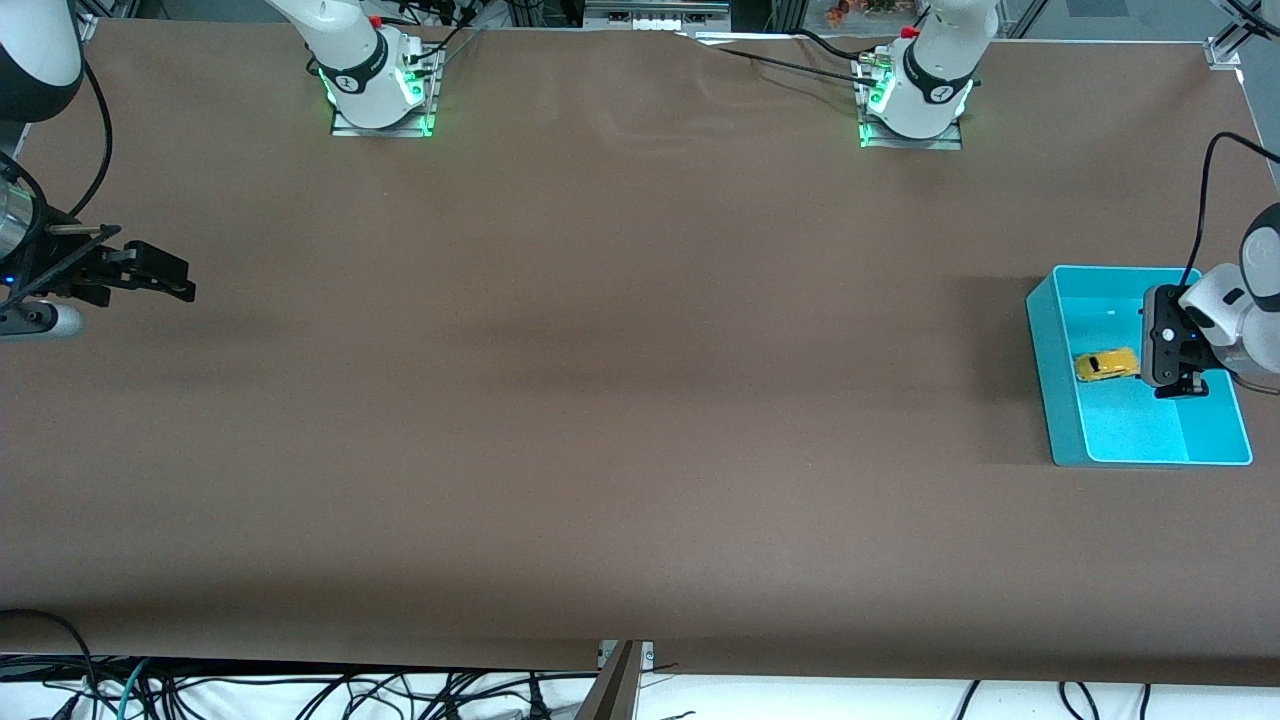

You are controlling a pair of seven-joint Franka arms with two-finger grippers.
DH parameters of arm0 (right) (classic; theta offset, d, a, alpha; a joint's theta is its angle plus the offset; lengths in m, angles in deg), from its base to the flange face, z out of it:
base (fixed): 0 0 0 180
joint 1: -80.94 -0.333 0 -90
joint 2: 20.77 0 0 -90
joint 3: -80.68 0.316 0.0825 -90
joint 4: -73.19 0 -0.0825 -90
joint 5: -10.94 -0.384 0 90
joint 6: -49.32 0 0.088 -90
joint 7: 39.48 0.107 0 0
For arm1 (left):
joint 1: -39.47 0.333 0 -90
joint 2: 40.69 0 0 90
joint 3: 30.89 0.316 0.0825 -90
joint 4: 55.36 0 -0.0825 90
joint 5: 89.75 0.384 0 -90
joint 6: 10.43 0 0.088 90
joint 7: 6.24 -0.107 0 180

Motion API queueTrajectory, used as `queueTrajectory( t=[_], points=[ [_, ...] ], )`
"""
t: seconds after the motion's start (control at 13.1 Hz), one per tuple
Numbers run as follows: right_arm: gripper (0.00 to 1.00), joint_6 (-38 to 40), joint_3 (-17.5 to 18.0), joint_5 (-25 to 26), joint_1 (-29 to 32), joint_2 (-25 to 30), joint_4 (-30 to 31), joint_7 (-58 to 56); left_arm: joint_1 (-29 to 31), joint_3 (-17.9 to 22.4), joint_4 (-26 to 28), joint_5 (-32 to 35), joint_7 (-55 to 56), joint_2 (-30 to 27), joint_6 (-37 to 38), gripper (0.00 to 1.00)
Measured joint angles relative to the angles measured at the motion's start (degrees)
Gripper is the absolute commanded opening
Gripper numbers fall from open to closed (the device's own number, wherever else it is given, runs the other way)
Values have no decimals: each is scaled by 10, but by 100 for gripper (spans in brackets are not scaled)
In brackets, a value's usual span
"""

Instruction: Wind and store yellow beetle car

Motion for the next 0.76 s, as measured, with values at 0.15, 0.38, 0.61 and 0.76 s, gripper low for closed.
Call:
queueTrajectory(
  t=[0.15, 0.38, 0.61, 0.76],
  points=[
    [99, 0, 0, 0, 0, 0, 0, 0, -4, -40, -36, 0, 49, -1, 58, 100],
    [99, 0, 0, 0, 0, 0, 0, -1, -28, -85, -87, -1, 170, 0, 142, 100],
    [99, 0, 0, 0, 0, 0, 0, -3, -38, -146, -148, -6, 302, -1, 220, 100],
    [99, 0, 0, 0, 0, 0, 0, -3, -41, -164, -175, -34, 383, -2, 257, 100]
  ],
)
